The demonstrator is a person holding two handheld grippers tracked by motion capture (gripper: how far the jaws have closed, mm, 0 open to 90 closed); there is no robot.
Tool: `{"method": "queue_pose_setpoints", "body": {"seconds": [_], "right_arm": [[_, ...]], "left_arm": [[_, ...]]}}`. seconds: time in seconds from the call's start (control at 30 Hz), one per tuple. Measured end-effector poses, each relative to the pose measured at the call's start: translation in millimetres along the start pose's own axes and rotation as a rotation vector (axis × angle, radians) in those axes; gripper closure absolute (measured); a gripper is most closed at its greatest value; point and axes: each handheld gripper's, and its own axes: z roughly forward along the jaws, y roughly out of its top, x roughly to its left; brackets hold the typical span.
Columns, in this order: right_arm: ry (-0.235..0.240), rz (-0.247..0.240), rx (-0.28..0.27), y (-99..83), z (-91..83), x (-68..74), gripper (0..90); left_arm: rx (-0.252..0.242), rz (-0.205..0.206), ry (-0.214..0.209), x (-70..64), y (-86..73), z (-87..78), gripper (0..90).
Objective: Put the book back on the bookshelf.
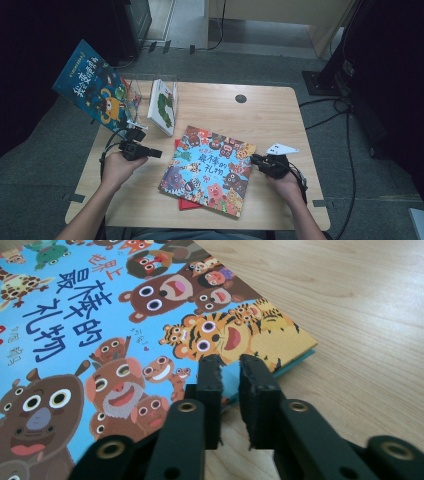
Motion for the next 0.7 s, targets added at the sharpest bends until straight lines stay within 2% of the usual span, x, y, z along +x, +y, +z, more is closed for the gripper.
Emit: {"method": "queue_pose_setpoints", "body": {"seconds": [0.03,0.13,0.27,0.43,0.5,0.63,0.7], "right_arm": [[-0.001,0.000,0.000,-0.1,-0.4,-0.2,84.1],[-0.002,-0.006,0.007,-0.8,-2.0,1.0,86.9],[-0.015,-0.019,0.025,-2.9,-5.6,2.7,88.1],[-0.008,-0.027,0.035,-4.5,-3.8,5.4,89.4],[0.004,-0.004,0.037,-4.7,-4.3,4.6,89.4],[-0.002,-0.015,0.042,-5.1,-4.3,7.0,90.0],[-0.001,-0.013,0.037,-5.3,-4.0,5.7,90.0]], "left_arm": [[0.001,0.008,-0.001,-0.1,-2.0,2.4,90.0],[0.006,-0.002,-0.019,-0.5,-7.7,10.2,90.0],[0.004,0.012,-0.028,-2.9,-13.5,16.6,90.0],[0.017,0.025,-0.017,-4.6,-16.5,24.2,90.0],[0.022,0.029,-0.017,-5.2,-16.6,25.8,90.0],[0.033,0.038,-0.020,-7.6,-16.4,30.2,90.0],[0.035,0.044,-0.007,-8.6,-16.1,31.2,90.0]]}}
